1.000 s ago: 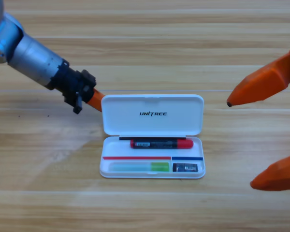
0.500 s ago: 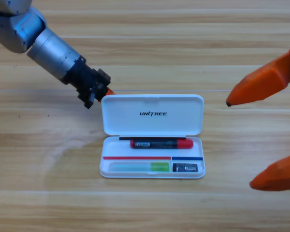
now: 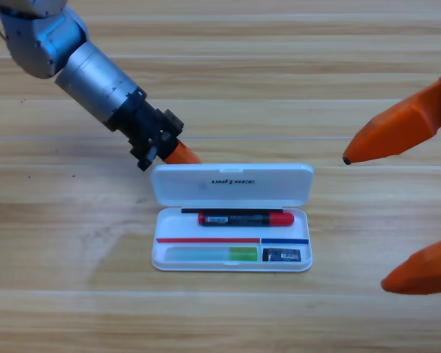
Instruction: Clean up eraser and pencils
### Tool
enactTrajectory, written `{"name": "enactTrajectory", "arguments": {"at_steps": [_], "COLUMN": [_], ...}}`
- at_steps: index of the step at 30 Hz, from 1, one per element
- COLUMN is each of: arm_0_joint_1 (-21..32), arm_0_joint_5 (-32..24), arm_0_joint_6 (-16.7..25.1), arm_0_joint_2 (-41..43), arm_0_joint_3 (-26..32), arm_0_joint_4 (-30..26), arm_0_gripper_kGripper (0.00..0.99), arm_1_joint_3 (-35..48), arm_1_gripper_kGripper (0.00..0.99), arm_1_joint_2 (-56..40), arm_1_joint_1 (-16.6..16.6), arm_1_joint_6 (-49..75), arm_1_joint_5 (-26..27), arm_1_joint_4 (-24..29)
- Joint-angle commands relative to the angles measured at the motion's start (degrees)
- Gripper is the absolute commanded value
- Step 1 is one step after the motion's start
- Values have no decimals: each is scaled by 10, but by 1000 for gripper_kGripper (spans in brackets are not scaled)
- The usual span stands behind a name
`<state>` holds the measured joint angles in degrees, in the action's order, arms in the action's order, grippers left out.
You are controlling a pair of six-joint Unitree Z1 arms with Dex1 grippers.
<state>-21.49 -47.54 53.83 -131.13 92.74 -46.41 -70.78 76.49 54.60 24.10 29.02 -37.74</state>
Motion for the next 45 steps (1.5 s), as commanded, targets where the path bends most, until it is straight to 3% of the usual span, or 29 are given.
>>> {"name": "enactTrajectory", "arguments": {"at_steps": [1, 17, 28, 45], "arm_0_joint_1": [-38, -83, -100, -148], "arm_0_joint_5": [-4, 24, 99, 244], "arm_0_joint_6": [7, -4, -26, -62], "arm_0_joint_2": [-11, 1, 41, 91], "arm_0_joint_3": [-7, -38, -85, -247], "arm_0_joint_4": [-8, 5, 41, 207], "arm_0_gripper_kGripper": [0, 0, 0, 0], "arm_1_joint_3": [21, 20, 19, 17], "arm_1_gripper_kGripper": [980, 980, 980, 980], "arm_1_joint_2": [22, 33, 39, 45], "arm_1_joint_1": [4, 4, 4, 4], "arm_1_joint_6": [-6, -8, -8, -8], "arm_1_joint_5": [4, 4, 4, 4], "arm_1_joint_4": [21, 21, 21, 21]}}
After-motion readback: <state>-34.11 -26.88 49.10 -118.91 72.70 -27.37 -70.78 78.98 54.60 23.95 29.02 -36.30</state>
